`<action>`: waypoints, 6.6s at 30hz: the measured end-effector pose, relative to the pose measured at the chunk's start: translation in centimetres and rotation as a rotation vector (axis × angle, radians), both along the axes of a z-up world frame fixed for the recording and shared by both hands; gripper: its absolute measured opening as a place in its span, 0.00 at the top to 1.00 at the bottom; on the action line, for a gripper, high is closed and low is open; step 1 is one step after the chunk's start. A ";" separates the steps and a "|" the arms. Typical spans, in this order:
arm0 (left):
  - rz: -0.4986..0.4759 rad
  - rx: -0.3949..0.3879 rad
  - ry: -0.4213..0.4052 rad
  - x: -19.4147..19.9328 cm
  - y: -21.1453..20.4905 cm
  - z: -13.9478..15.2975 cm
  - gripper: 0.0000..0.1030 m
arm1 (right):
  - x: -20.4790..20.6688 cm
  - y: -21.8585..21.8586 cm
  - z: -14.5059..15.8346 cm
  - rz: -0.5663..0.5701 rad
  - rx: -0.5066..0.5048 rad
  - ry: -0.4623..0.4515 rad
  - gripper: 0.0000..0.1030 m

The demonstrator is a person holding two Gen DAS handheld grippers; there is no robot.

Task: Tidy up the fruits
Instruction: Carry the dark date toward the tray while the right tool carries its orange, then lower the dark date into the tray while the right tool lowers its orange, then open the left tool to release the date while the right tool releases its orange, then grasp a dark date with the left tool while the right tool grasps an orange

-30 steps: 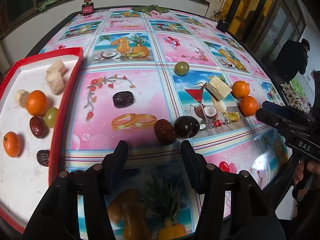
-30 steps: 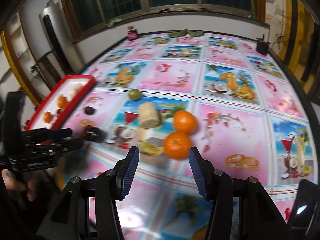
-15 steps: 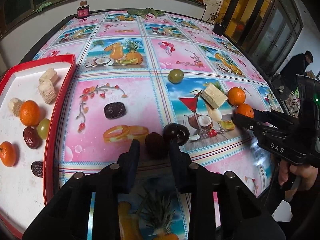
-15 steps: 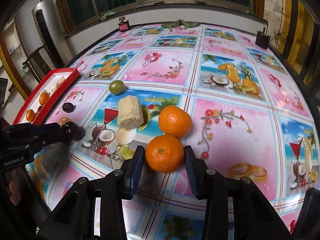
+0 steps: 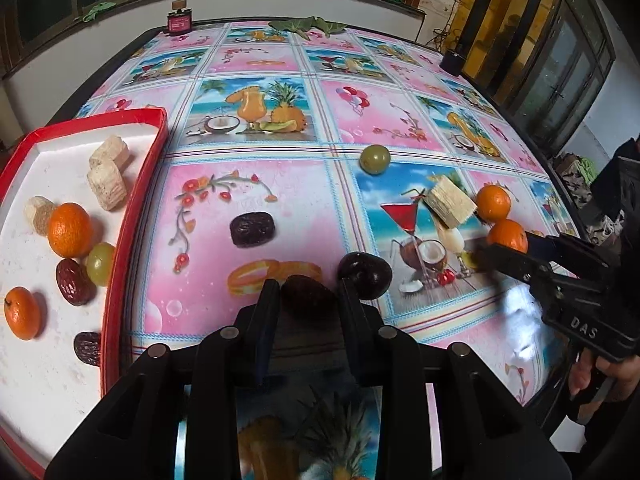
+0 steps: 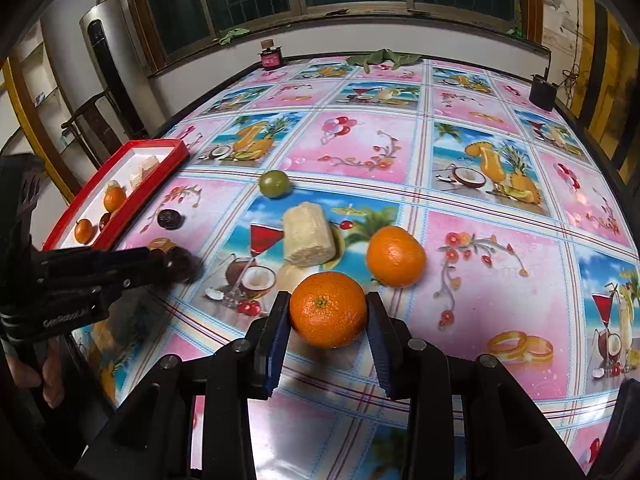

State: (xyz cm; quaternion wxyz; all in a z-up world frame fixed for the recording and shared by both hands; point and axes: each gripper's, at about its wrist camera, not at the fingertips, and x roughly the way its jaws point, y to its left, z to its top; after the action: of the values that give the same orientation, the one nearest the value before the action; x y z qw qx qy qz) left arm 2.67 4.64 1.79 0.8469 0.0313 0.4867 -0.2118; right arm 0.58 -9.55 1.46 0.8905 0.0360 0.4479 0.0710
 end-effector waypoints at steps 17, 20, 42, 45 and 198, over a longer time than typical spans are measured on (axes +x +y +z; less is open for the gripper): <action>0.013 0.038 -0.008 0.4 0.4 -0.4 0.74 | -0.2 3.7 0.9 0.086 0.001 -0.025 0.64; 0.026 0.034 -0.008 0.5 0.3 -0.4 0.76 | 0.0 3.8 1.0 0.089 0.000 -0.026 0.64; 0.108 -0.033 -0.052 -1.8 5.2 3.2 0.77 | 0.0 6.6 2.2 0.170 0.013 -0.061 0.64; 0.131 -0.037 -0.061 -2.3 6.7 3.8 0.77 | -0.1 7.1 2.6 0.186 0.014 -0.070 0.64; 0.281 0.047 -0.079 -0.4 12.1 5.3 0.23 | -0.1 6.3 3.5 0.209 0.204 -0.060 0.10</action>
State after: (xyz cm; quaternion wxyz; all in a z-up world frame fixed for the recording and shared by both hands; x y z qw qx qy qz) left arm 2.24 16.72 7.11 0.8858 -0.0092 0.4574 -0.0781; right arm 0.44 -3.20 4.93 0.8829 0.0776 0.4129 0.2095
